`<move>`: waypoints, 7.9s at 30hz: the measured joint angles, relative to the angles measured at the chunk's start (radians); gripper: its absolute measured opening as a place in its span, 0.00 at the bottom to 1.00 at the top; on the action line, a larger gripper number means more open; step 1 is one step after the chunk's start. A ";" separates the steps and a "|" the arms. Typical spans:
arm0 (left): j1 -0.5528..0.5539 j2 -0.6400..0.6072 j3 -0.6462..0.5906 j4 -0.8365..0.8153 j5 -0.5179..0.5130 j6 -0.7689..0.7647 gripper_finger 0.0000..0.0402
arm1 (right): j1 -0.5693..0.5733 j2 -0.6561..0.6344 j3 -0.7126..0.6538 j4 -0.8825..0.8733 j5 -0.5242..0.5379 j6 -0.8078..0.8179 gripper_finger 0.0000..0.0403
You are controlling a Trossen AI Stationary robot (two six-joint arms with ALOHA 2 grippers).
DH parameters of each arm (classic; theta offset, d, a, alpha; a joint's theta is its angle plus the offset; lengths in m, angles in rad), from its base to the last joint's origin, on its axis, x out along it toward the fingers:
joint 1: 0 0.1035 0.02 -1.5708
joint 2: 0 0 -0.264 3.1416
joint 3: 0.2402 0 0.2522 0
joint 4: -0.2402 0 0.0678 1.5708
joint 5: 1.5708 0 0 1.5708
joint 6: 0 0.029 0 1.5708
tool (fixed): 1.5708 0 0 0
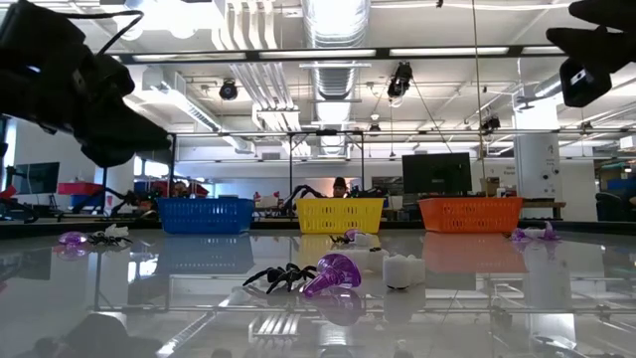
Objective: Sort Halloween decoration
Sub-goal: Put the purple witch hat toy into the orange basket
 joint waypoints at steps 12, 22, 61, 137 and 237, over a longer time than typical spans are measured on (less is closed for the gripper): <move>-0.001 0.058 0.000 0.041 0.006 -0.041 0.19 | 0.000 0.000 0.000 -0.042 0.012 -0.063 0.32; -0.001 0.128 0.000 0.145 0.048 -0.049 0.30 | 0.000 -0.001 0.000 -0.028 0.434 0.065 0.32; -0.001 0.264 0.196 0.082 -0.051 0.196 0.39 | -0.087 0.063 0.164 -0.294 0.626 -0.177 0.32; -0.001 0.561 0.555 -0.468 -0.051 0.311 0.39 | -0.193 0.385 0.169 -1.044 -0.020 1.045 0.32; -0.001 0.560 0.555 -0.470 -0.050 0.303 0.39 | -0.750 0.651 0.394 -0.830 -0.006 0.728 0.02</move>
